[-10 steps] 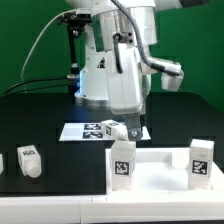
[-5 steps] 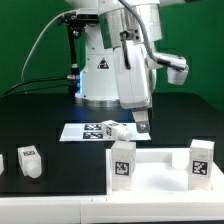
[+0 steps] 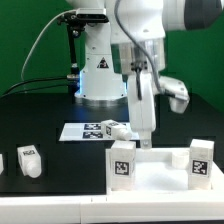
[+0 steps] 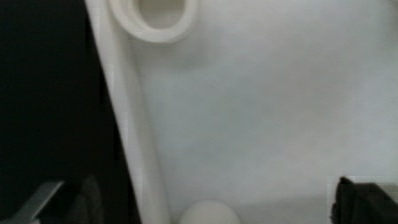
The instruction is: Assemble square table
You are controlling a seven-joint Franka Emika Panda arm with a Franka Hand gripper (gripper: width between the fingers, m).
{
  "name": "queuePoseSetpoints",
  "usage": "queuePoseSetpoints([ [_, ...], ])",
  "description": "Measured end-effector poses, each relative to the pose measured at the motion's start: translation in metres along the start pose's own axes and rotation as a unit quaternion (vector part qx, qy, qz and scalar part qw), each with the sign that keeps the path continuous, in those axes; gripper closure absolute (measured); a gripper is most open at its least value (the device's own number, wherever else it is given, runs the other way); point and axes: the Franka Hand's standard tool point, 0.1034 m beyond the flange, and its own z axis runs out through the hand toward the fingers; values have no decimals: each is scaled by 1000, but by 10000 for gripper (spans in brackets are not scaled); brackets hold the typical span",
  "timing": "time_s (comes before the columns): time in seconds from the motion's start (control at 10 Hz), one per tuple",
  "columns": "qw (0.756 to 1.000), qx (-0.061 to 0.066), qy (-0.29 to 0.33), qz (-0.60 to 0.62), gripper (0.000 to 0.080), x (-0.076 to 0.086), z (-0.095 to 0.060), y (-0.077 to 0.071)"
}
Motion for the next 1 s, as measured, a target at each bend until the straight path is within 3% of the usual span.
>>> queuePoseSetpoints([
  [0.1,1000,-2,10,0,150,-5,12,7],
  [0.3,1000,12,28,2,150,-5,30,11],
  [0.4,999,10,33,4,150,-8,38,16],
  [0.6,999,8,35,1,150,-9,40,15],
  [0.9,999,6,35,1,552,-8,42,17],
  [1.0,999,-4,35,1,552,-8,44,22],
])
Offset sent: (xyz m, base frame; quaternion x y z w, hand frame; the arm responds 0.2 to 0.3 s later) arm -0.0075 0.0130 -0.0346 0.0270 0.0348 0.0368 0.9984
